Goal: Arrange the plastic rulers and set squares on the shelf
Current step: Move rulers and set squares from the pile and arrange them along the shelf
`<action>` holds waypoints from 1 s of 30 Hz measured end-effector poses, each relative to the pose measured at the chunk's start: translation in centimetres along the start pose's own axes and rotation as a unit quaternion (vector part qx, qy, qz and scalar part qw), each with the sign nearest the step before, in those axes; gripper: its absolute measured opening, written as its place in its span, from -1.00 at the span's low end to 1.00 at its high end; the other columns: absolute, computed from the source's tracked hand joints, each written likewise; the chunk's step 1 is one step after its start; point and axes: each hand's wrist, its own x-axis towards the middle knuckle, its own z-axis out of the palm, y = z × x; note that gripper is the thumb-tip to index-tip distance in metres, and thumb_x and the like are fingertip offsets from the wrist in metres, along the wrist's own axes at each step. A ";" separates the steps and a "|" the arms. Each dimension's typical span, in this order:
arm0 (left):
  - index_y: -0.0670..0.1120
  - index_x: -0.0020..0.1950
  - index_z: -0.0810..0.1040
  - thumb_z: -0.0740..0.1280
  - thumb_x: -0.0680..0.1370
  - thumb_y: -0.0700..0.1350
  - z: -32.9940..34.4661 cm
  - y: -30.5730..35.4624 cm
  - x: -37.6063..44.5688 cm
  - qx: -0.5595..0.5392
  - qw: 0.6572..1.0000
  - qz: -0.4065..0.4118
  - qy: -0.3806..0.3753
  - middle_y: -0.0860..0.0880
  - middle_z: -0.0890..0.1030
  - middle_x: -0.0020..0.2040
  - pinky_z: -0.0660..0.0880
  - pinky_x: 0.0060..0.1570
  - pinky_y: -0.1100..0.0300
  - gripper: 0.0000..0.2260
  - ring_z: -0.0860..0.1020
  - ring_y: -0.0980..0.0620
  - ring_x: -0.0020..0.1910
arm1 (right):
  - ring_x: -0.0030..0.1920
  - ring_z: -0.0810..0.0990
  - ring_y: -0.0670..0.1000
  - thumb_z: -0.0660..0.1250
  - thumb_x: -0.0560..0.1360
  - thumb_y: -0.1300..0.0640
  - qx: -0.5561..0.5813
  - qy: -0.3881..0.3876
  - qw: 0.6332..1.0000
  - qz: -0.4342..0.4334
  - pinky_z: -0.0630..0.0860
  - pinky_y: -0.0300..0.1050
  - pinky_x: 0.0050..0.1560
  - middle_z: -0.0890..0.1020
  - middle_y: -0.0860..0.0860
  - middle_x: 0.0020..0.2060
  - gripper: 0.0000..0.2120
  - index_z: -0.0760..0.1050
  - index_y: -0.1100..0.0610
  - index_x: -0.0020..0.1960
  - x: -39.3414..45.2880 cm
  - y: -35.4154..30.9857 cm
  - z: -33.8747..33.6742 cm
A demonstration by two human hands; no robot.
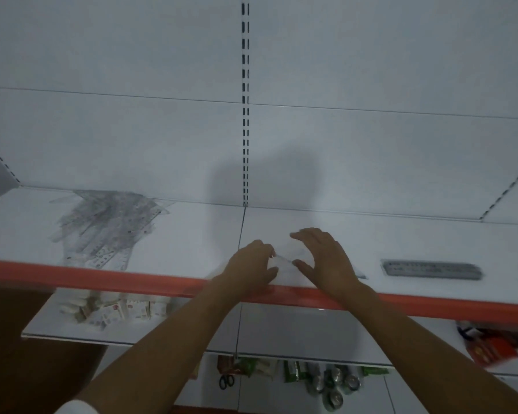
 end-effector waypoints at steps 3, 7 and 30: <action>-0.07 0.32 0.46 0.31 0.56 0.03 0.5 2.1 0.7 0.009 0.998 0.050 -0.023 -0.05 0.49 0.18 0.37 0.12 0.21 -0.63 0.47 0.00 0.14 | 0.24 0.49 0.04 0.40 0.45 -0.02 -0.003 -0.016 0.999 -0.043 0.41 0.03 0.20 0.58 -0.04 0.20 -0.63 0.53 -0.02 0.25 -0.9 1.4 -1.4; -0.01 0.30 0.46 0.35 0.53 0.06 1.7 4.1 1.7 0.014 0.996 0.076 -0.039 0.00 0.53 0.16 0.38 0.10 0.20 -0.63 0.49 0.02 0.11 | 0.17 0.54 0.03 0.45 0.42 0.00 -0.039 -0.022 0.999 -0.001 0.35 -0.09 0.14 0.64 -0.06 0.08 -0.69 0.59 -0.01 0.15 -2.8 3.6 -4.0; -0.01 0.39 0.43 0.30 0.56 0.07 11.8 23.7 6.2 0.015 0.977 0.208 -0.038 -0.05 0.49 0.19 0.44 0.20 0.04 -0.58 0.46 -0.04 0.17 | 0.16 0.51 -0.02 0.36 0.48 0.18 -0.049 0.040 0.934 0.352 0.46 -0.18 0.05 0.48 -0.04 0.27 -0.58 0.46 0.01 0.32 -20.8 20.4 -18.7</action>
